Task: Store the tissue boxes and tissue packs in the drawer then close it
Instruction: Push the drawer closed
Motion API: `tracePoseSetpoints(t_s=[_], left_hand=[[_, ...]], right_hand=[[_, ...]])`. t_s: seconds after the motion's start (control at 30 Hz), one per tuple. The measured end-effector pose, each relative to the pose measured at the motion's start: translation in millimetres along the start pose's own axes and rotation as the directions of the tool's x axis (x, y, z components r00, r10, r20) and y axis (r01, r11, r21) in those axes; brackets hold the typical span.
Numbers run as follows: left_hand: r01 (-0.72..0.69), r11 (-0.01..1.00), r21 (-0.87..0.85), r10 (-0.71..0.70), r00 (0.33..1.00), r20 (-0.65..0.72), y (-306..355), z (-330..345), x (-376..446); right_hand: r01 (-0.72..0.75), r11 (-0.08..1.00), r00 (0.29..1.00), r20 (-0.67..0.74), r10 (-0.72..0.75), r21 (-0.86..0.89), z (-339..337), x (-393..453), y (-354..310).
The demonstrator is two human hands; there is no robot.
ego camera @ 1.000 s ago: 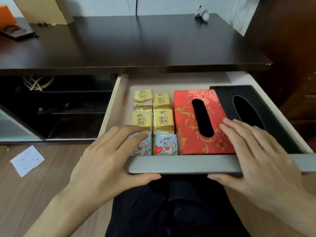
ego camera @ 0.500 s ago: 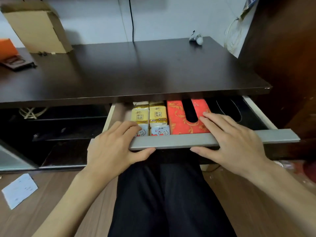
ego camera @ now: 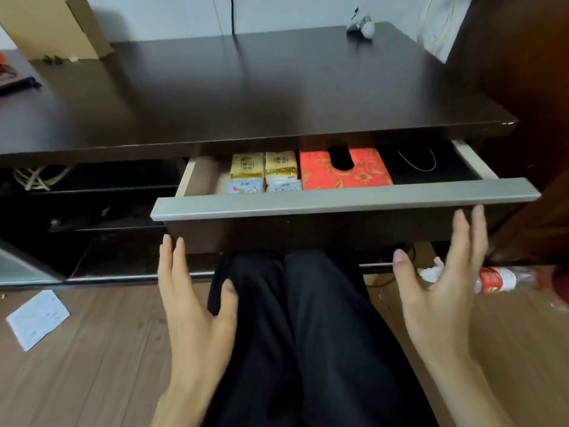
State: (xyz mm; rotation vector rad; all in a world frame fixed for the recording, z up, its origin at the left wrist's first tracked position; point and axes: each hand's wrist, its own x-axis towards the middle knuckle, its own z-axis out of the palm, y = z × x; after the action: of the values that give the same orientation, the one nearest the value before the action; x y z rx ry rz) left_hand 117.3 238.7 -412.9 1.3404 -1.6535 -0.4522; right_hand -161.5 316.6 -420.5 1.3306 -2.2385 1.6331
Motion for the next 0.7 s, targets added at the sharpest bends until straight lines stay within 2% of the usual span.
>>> tracePoseSetpoints(t_s=[0.1, 0.37, 0.57, 0.7], left_hand=[[0.018, 1.0, -0.02, -0.016, 0.998, 0.063, 4.4, 12.6, 3.5], [-0.036, 0.999, 0.021, 0.033, 0.991, 0.126, -2.8, 48.7, 40.4], [-0.077, 0.99, 0.122, 0.053, 0.98, 0.193, -17.1, 63.8, 87.2], [-0.137, 0.972, 0.193, 0.083, 0.96, 0.267, -22.0, 71.7, 120.2]], right_hand=[[-0.119, 0.993, 0.993, -0.026, 0.119, 0.019, 3.6, 9.1, 8.6], [-0.099, 0.994, 0.992, -0.079, 0.095, -0.043, 41.2, 43.0, 18.8], [-0.076, 0.991, 0.997, 0.025, 0.079, -0.11, 59.9, 82.4, 33.5], [-0.003, 0.976, 0.986, 0.162, 0.039, -0.219, 68.4, 109.9, 43.6]])
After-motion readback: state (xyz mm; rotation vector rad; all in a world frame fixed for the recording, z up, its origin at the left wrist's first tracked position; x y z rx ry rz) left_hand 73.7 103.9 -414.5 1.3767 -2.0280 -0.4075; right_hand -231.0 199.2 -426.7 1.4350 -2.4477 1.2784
